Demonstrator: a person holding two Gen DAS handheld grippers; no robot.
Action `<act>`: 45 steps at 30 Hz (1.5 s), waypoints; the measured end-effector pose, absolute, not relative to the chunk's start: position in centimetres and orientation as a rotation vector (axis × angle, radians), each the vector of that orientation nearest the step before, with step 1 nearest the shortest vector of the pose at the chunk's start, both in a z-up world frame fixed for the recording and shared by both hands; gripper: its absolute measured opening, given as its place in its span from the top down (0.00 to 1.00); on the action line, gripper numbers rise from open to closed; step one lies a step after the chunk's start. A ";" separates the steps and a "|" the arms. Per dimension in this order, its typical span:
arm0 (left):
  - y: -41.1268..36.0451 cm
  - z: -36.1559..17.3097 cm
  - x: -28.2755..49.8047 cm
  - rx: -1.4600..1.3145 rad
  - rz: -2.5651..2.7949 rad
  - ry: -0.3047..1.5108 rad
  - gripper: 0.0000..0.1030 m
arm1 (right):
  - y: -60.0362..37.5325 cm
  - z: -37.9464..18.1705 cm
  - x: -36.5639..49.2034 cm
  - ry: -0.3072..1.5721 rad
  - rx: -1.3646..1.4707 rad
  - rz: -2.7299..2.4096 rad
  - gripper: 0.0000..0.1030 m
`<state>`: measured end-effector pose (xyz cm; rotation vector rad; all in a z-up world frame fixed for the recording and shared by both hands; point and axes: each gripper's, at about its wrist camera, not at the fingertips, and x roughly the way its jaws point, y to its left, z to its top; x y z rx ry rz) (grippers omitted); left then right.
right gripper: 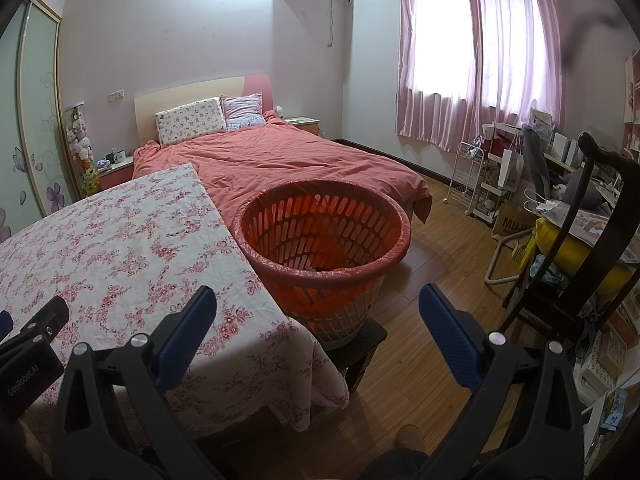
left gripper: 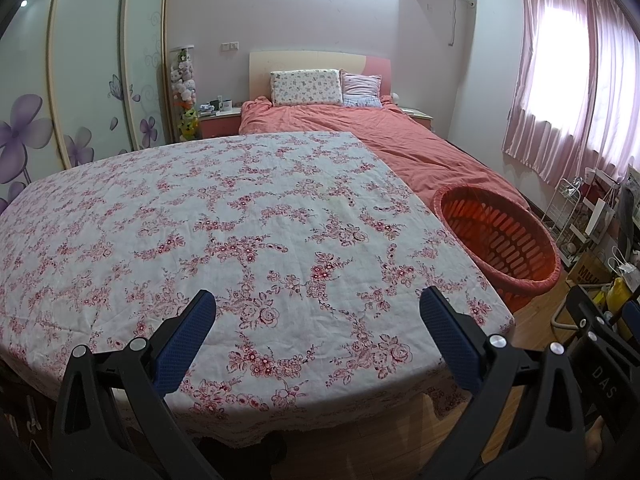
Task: Collect trash
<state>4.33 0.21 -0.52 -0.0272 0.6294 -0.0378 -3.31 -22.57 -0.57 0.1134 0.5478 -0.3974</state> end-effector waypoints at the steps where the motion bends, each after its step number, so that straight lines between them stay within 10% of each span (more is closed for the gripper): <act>1: 0.2 -0.5 4.3 -0.027 -0.038 0.630 0.02 | -22.6 -0.6 -3.3 0.548 0.114 -0.397 0.04; 45: -0.1 -1.0 4.3 -0.009 -0.025 0.655 0.02 | -22.7 -0.5 -3.4 0.550 0.117 -0.395 0.04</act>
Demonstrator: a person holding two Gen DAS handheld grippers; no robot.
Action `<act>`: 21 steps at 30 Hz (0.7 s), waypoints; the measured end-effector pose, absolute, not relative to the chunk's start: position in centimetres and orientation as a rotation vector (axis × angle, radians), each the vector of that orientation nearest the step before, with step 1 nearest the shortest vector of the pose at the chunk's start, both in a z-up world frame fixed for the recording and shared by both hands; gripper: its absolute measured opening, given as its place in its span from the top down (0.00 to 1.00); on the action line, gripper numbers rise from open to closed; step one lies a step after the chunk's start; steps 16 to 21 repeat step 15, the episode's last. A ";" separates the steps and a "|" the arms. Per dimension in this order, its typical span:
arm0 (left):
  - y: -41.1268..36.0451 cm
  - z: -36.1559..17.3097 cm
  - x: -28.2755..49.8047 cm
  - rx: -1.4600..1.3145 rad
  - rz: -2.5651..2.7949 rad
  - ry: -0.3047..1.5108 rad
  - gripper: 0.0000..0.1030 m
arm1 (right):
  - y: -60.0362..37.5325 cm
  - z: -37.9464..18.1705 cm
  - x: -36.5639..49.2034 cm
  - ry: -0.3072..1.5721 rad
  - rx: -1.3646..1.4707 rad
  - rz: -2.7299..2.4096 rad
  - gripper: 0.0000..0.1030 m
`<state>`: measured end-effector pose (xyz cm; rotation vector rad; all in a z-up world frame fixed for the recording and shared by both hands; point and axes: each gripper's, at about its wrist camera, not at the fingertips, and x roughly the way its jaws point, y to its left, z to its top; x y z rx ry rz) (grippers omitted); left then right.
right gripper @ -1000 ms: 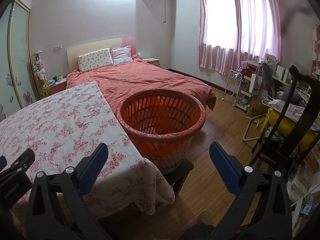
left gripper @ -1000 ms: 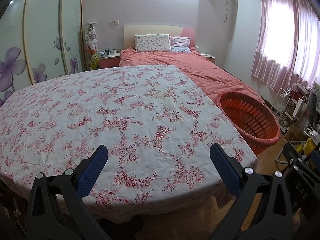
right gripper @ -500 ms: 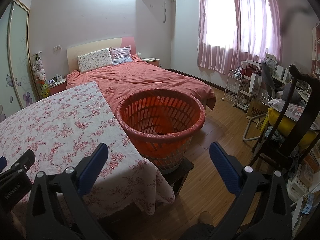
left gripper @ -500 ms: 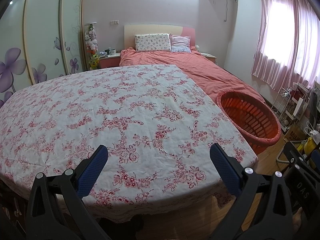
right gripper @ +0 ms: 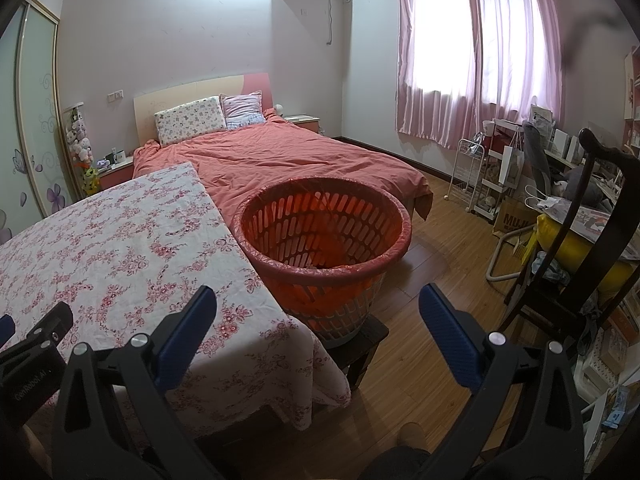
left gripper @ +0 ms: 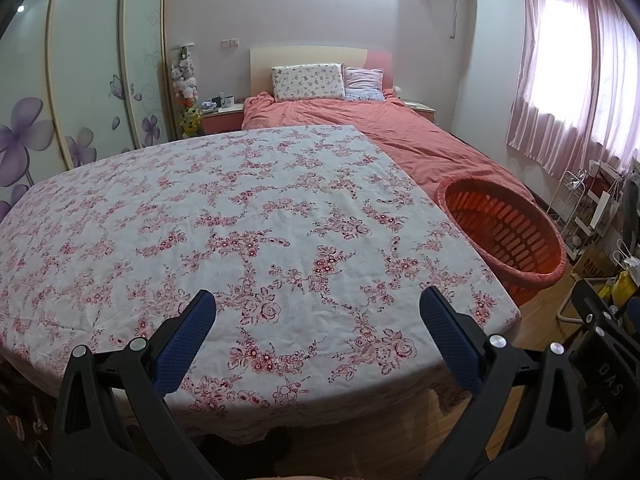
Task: Collect trash
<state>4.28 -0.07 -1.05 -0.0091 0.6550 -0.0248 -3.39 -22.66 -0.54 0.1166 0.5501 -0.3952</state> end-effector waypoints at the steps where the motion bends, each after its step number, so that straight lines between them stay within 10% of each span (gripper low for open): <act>1: -0.1 -1.0 4.3 -0.009 -0.025 0.655 0.02 | -22.7 -0.5 -3.4 0.550 0.116 -0.396 0.04; 21: -0.2 -1.0 4.5 -0.003 -0.022 0.658 0.02 | -22.8 -0.4 -3.4 0.551 0.118 -0.395 0.04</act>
